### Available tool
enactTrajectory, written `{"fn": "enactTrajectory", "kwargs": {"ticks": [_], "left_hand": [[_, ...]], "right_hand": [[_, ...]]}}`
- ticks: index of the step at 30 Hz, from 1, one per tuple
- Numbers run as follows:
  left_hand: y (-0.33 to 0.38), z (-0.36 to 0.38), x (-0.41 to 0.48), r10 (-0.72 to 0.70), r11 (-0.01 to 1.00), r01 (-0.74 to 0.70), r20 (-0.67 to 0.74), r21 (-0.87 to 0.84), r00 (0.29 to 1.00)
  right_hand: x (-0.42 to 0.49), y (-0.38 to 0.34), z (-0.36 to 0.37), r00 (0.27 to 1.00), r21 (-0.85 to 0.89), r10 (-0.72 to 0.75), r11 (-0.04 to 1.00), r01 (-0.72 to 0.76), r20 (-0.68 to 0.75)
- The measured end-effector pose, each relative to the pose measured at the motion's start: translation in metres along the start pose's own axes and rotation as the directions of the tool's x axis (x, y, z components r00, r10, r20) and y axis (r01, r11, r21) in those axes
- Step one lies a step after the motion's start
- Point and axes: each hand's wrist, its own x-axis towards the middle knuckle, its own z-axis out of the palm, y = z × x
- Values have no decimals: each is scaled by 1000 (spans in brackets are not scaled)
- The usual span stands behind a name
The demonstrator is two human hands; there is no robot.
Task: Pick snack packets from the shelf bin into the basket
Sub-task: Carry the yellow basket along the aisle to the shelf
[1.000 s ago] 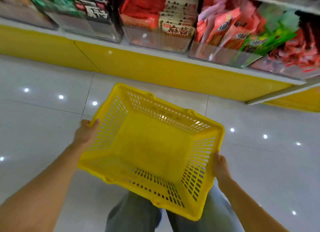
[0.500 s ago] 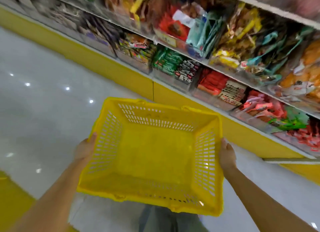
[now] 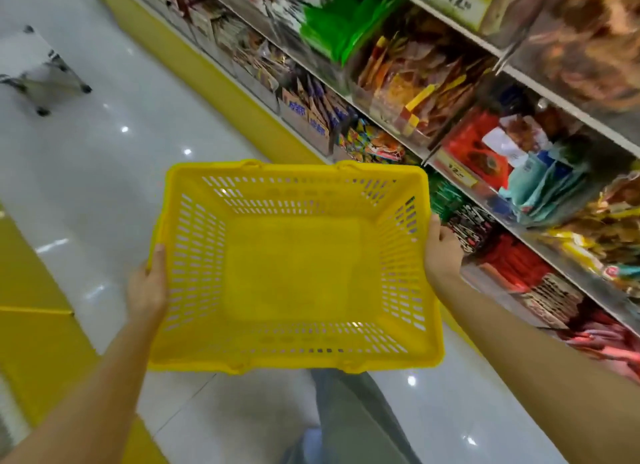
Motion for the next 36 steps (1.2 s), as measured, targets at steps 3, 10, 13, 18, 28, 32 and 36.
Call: {"fn": "enactTrajectory", "kwargs": {"ticks": [3,10,13,18,28,32,36], "left_hand": [[14,-19,41,-27,1000,27,-69,-1,997],[13,-74,151,-81,994,64,-205,-88,975],[14,-103,199,-107,990,80,-250,-118,962],[28,-156,286,-174,981,139,-299,-135,938],[83,-192,462,-261,951,181,-337,-250,905],[116,-192,533,-280,948,192,-381,-254,881],[141,-196,603,-319,936,222,-395,-273,861]], "right_hand": [[24,-52,42,994,-16,-80,997,81,71],[59,-187,163,955,-107,-200,968,227,220],[63,-246,222,933,-113,-267,947,300,241],[61,-338,312,899,-91,-323,927,363,295],[113,-500,463,855,-19,-368,915,403,366],[148,-571,520,827,-7,-385,905,425,409],[177,-642,575,789,-60,-404,874,483,463]]}}
